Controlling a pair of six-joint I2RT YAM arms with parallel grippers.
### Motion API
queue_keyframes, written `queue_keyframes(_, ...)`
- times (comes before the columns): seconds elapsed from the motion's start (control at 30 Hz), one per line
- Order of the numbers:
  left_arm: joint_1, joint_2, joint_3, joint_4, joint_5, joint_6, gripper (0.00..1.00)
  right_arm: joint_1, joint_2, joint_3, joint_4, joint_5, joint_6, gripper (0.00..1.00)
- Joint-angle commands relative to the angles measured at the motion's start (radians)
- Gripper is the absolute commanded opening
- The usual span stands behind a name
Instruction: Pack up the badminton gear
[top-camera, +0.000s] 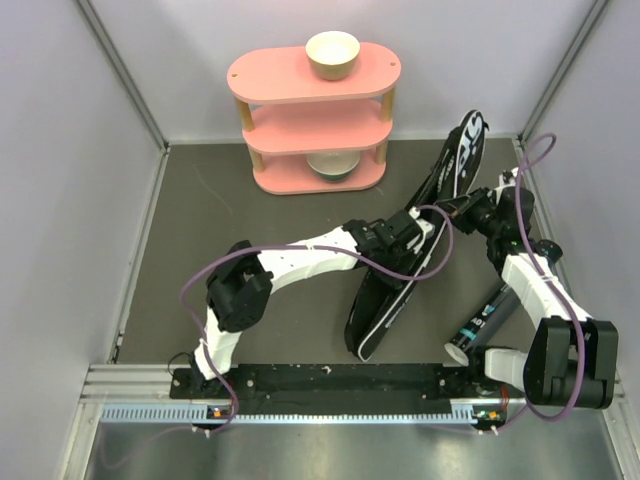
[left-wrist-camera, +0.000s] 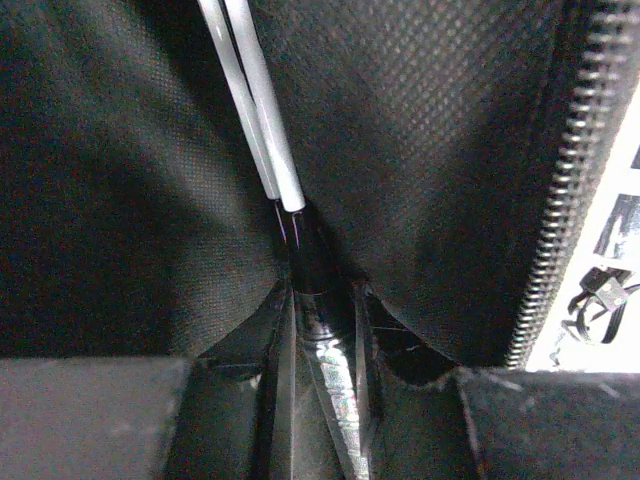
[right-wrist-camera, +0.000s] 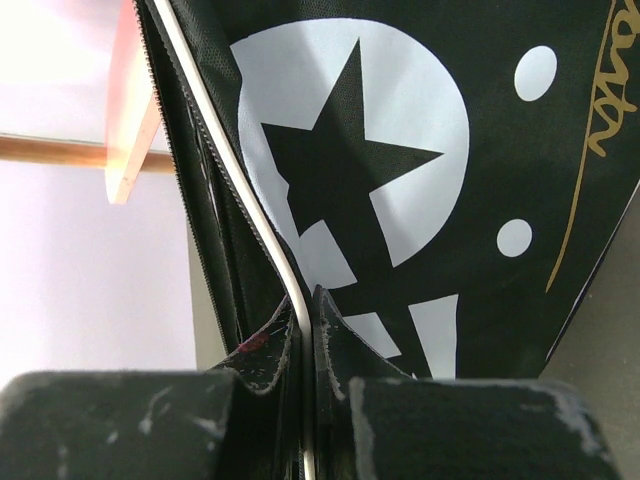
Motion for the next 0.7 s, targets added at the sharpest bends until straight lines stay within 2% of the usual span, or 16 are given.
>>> queue_keyframes(0.0, 0.003, -0.021, 0.083, 0.095, 0.002, 0.067, 0.27, 0.016, -0.013, 0.009, 0.043, -0.108, 0.017, 0.0)
queue_keyframes(0.07, 0.003, -0.102, 0.017, 0.106, 0.045, 0.053, 0.42, 0.014, -0.014, 0.013, 0.02, -0.101, -0.004, 0.0)
queue_keyframes(0.17, 0.003, -0.271, -0.112, 0.193, 0.054, 0.054, 0.5, 0.014, -0.02, 0.015, 0.0, -0.092, -0.034, 0.0)
queue_keyframes(0.2, 0.003, -0.312, -0.138, 0.21, 0.061, 0.057, 0.71, 0.014, -0.022, 0.014, -0.003, -0.089, -0.038, 0.0)
queue_keyframes(0.23, 0.005, -0.383, -0.162, 0.227, 0.07, 0.066, 0.79, 0.016, -0.019, 0.012, -0.004, -0.09, -0.043, 0.0)
queue_keyframes(0.33, 0.02, -0.471, -0.233, 0.256, 0.091, 0.065, 0.87, 0.014, -0.016, -0.003, 0.012, -0.111, -0.038, 0.0)
queue_keyframes(0.43, 0.049, -0.491, -0.275, 0.27, 0.067, 0.051, 0.88, 0.014, -0.025, -0.019, 0.028, -0.128, -0.028, 0.0)
queue_keyframes(0.57, 0.118, -0.448, -0.299, 0.302, 0.07, 0.014, 0.91, 0.014, -0.046, -0.036, 0.02, -0.138, -0.023, 0.0)
queue_keyframes(0.67, 0.143, -0.355, -0.263, 0.313, 0.074, 0.011, 0.98, 0.014, -0.052, -0.049, 0.034, -0.15, -0.003, 0.0)
